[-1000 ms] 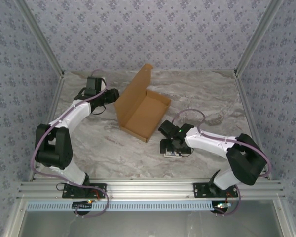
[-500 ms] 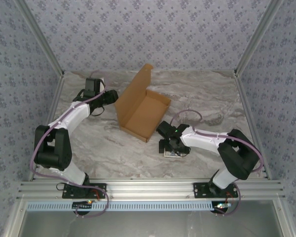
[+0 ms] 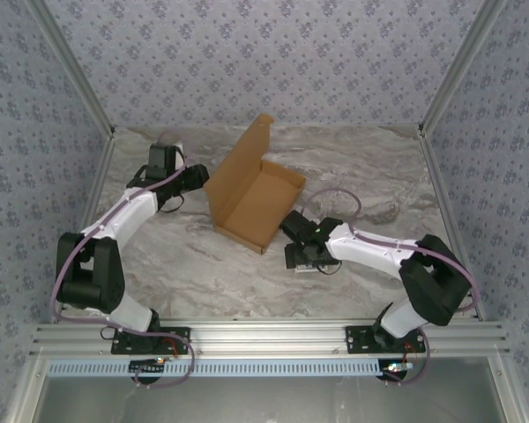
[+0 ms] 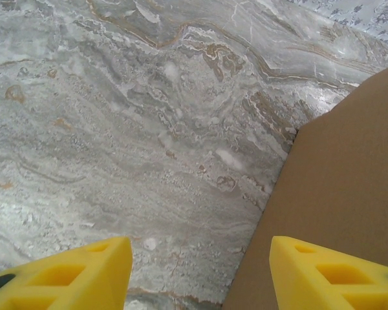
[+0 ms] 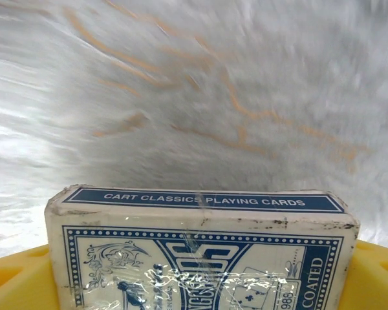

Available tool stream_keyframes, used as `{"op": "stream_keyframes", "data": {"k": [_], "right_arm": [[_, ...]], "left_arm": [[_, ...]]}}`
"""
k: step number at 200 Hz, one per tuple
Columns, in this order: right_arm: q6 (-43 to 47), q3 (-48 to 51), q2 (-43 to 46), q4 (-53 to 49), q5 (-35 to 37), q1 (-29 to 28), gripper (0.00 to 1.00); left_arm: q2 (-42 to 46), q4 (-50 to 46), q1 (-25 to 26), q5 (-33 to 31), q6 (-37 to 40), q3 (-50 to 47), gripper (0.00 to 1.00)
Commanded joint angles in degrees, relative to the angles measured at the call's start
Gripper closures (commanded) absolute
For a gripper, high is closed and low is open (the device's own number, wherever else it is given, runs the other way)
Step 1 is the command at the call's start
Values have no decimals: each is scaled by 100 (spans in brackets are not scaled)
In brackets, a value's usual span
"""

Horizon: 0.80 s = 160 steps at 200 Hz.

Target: Fold the paper box

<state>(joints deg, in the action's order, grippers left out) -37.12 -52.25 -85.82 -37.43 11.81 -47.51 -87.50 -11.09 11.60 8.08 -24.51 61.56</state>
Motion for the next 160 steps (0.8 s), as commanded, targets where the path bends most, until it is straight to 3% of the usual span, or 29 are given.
{"op": "stream_keyframes", "data": {"k": [1,29,55,101,134,160], "right_arm": [[1528,-350,309,456,234,33,9],[3194,-665,292,1318,-549,510,9],[4177,-1227,-256,1711,-1119,915,10],[5199,-2332,-1453,1980,-1615,1030,12],[5532,-3018,-2284,1814,-1820,1016,12],[5682,-3336,-2774,1668,-1850,1046,12]], "left_arm": [[325,132,-78,-20,30,-83,42],[541,21,-190,8,35,-153,41],[862,107,-286,63,-5,-379,39],[1293,32,-645,296,-93,-694,33],[1575,182,-975,664,-206,-1006,27],[1735,56,-1035,548,-160,-1054,26]]}}
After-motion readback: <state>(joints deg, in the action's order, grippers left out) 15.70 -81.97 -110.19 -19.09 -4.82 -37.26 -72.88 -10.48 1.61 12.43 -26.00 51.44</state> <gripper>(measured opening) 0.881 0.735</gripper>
